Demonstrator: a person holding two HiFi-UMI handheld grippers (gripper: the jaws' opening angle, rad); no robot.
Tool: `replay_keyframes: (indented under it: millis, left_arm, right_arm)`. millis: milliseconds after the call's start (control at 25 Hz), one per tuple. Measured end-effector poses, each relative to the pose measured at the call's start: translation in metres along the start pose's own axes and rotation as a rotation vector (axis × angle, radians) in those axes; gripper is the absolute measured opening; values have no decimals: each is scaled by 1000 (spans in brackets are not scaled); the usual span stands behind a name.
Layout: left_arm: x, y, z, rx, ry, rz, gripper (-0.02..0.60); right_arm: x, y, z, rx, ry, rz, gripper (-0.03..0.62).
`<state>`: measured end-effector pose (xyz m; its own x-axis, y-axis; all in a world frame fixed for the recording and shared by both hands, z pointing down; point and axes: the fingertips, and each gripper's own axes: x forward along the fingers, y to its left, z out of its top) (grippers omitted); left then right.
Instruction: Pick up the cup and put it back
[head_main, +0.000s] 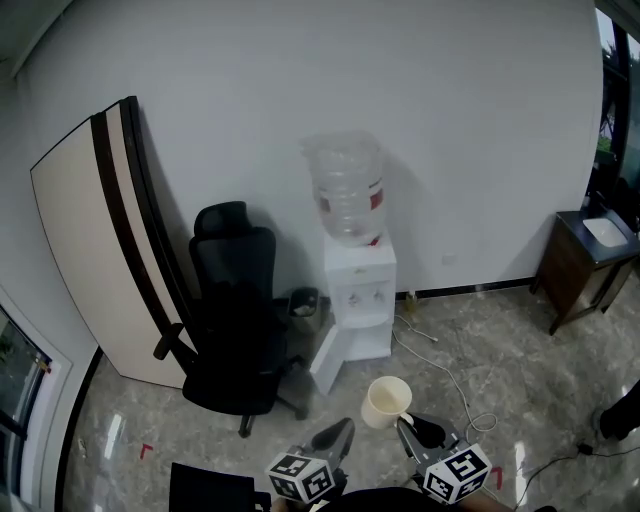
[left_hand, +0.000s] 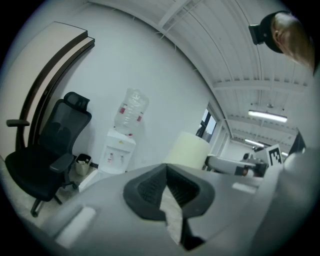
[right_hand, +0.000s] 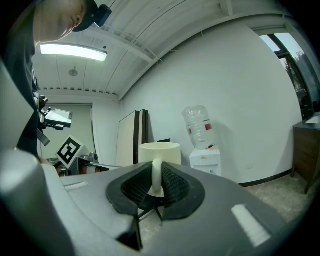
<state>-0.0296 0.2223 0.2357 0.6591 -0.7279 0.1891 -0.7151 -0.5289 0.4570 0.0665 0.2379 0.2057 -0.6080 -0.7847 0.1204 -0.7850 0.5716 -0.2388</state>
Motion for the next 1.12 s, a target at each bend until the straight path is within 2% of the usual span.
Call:
replay_keyframes:
  millis: [320, 1120]
  left_arm:
    - [9, -12, 2, 38, -9, -20, 5]
    - [12, -1, -5, 6, -9, 7, 5]
  right_arm:
    - [3, -11, -2, 9, 9, 14, 51]
    - [2, -18, 2, 8, 0, 21, 51]
